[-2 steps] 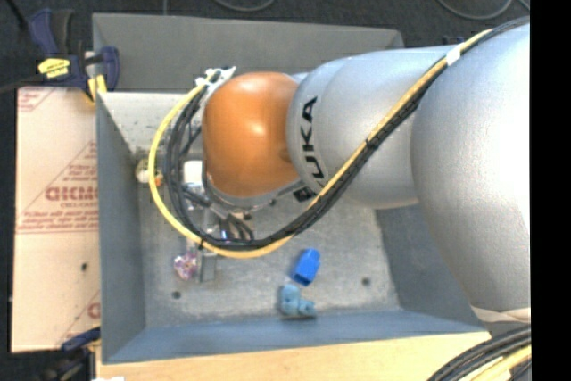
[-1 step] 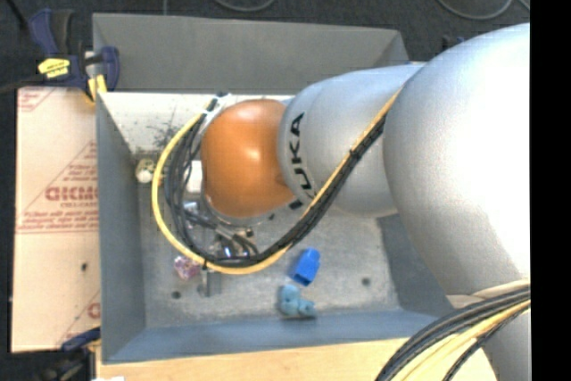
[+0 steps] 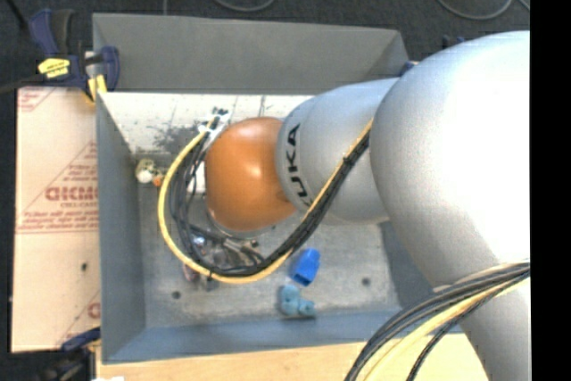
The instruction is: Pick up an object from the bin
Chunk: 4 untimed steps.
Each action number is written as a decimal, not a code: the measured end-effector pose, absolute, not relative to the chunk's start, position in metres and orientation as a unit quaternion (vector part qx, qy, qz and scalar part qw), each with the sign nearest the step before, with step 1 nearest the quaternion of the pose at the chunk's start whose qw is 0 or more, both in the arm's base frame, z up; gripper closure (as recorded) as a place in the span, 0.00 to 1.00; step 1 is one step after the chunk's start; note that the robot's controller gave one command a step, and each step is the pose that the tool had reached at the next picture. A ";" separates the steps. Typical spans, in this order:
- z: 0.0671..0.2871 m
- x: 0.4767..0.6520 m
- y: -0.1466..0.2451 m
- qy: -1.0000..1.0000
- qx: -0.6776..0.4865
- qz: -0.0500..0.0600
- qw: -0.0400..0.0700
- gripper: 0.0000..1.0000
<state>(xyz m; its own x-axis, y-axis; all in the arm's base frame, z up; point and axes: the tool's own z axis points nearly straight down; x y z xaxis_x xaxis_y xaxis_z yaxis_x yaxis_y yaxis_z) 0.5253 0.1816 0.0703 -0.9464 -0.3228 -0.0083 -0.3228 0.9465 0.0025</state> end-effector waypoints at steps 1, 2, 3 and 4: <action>0.070 0.525 0.181 0.987 -0.163 0.002 0.004 1.00; 0.115 0.522 0.177 0.986 -0.167 0.001 0.000 1.00; 0.170 0.522 0.178 0.988 -0.156 0.002 0.005 0.00; 0.170 0.522 0.179 0.988 -0.155 0.003 0.005 0.00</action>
Offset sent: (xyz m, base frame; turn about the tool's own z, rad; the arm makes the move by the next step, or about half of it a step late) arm -0.0034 -0.0099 0.1437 -0.0199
